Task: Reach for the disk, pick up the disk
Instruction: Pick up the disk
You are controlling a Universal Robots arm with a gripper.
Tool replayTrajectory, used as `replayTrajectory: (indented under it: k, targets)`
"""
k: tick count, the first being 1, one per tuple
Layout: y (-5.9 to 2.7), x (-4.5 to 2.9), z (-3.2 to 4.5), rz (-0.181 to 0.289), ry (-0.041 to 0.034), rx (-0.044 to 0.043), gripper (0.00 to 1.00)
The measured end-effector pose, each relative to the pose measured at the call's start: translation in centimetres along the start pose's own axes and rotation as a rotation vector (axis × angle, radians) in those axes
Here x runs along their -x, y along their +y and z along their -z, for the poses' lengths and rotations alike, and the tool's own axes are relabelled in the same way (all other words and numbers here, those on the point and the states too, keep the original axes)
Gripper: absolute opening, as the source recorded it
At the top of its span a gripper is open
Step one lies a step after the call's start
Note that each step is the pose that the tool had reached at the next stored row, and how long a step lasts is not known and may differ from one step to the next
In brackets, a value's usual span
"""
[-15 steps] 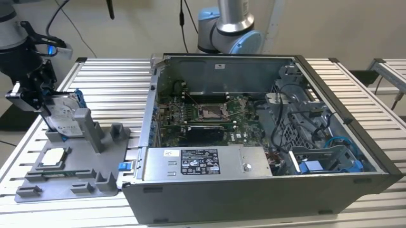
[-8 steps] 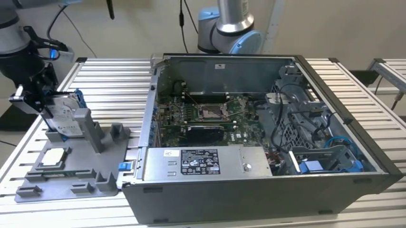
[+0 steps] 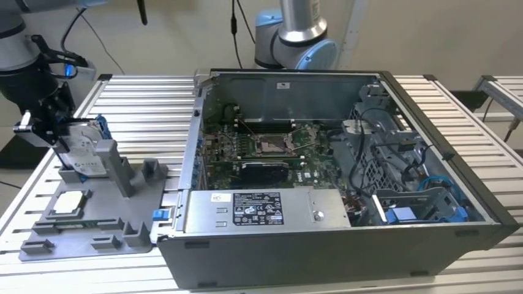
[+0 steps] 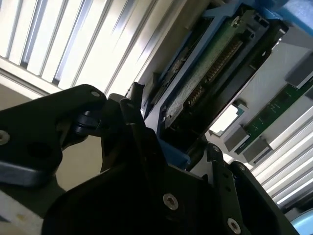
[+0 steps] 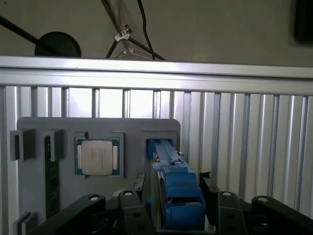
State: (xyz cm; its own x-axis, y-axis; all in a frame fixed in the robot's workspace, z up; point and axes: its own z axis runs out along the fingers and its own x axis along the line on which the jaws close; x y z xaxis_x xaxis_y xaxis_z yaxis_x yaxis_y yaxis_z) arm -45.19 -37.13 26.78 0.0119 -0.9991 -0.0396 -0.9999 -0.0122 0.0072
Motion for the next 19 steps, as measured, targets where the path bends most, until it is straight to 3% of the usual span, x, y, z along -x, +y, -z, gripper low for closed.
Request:
replayTrajectory:
  k: [19]
  targets:
    - [0.0,0.0,0.0,0.0,0.0,0.0,0.0]
